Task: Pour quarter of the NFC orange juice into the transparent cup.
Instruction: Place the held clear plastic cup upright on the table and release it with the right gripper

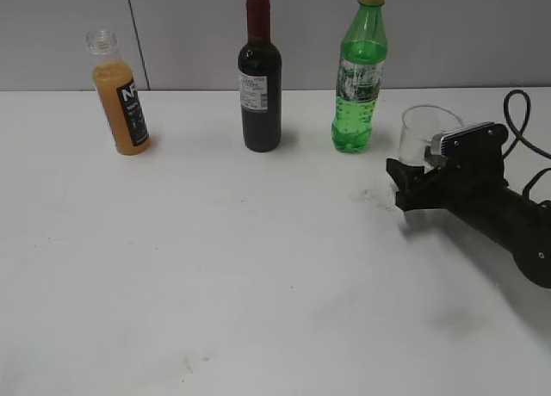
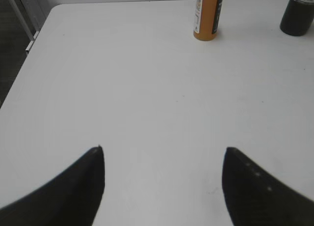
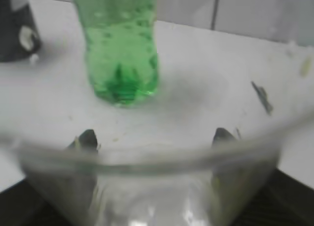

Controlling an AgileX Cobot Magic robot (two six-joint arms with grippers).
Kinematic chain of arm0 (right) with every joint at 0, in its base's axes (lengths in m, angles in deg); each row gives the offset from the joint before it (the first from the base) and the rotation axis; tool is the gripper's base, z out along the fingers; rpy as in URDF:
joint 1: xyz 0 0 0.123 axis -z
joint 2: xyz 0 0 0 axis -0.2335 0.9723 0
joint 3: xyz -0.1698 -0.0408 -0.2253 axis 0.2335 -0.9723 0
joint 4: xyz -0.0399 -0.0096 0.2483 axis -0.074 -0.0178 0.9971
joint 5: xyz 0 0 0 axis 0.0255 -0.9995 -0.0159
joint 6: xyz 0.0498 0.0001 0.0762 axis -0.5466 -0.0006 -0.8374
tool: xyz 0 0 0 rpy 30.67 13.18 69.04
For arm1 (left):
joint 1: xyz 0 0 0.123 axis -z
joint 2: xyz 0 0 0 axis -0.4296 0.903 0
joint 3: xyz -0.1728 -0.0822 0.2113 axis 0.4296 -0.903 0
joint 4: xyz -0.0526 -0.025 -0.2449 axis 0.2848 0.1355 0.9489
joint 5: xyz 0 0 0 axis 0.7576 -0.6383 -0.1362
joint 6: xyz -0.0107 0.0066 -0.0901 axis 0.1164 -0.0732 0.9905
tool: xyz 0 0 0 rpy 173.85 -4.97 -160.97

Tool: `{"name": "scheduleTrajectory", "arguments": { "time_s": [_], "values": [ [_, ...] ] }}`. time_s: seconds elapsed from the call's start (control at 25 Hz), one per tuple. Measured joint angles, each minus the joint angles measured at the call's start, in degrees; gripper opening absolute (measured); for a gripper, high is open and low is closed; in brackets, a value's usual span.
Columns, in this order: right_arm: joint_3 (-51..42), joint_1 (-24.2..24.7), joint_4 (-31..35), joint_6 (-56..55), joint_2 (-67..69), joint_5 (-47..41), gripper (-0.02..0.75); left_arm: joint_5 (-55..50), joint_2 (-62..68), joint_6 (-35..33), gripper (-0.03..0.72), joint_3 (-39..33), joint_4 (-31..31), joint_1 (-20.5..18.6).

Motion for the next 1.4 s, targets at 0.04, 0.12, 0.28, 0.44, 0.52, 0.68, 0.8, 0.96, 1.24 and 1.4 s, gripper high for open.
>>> {"name": "scheduleTrajectory", "arguments": {
  "time_s": [0.04,0.12,0.28,0.44,0.52,0.68,0.8,0.96,1.24,1.4],
  "values": [
    [0.0,0.0,-2.18,0.06,-0.55,0.0,0.531,0.0,0.0,0.0,0.569,0.0,0.0,0.0],
    [0.0,0.0,-6.68,0.06,-1.28,0.05,0.531,0.0,0.0,0.0,0.569,0.0,0.0,0.0],
    [0.33,-0.06,-16.96,-0.15,-1.74,0.05,0.531,0.0,0.0,0.0,0.569,0.0,0.0,0.0],
    [2.96,-1.4,-24.28,-4.69,-1.74,-0.05,0.529,0.0,0.0,0.0,0.569,0.0,0.0,0.0],
    [5.25,-2.67,-26.3,-8.4,-1.74,-0.05,0.529,0.0,0.0,0.0,0.569,0.0,0.0,0.0],
    [10.69,-5.43,-35.06,-13.4,-1.74,0.02,0.529,0.0,0.0,0.0,0.569,0.0,0.0,0.0],
    [14.65,-8.49,-39.57,-15.55,-1.74,0.02,0.529,0.0,0.0,0.0,0.569,0.0,0.0,0.0],
    [18.48,-12.05,-41.59,-17.89,-1.74,-0.55,0.529,0.0,0.0,0.0,0.569,0.0,0.0,0.0],
    [22.54,-17.64,-42.31,-19.1,1.64,-0.94,0.529,0.0,0.0,0.0,0.569,0.0,0.0,0.0],
    [24.7,-18.22,-43.76,-19.11,5.33,-1.51,0.529,0.0,0.0,0.0,0.569,0.0,0.0,0.0]
  ]
}}
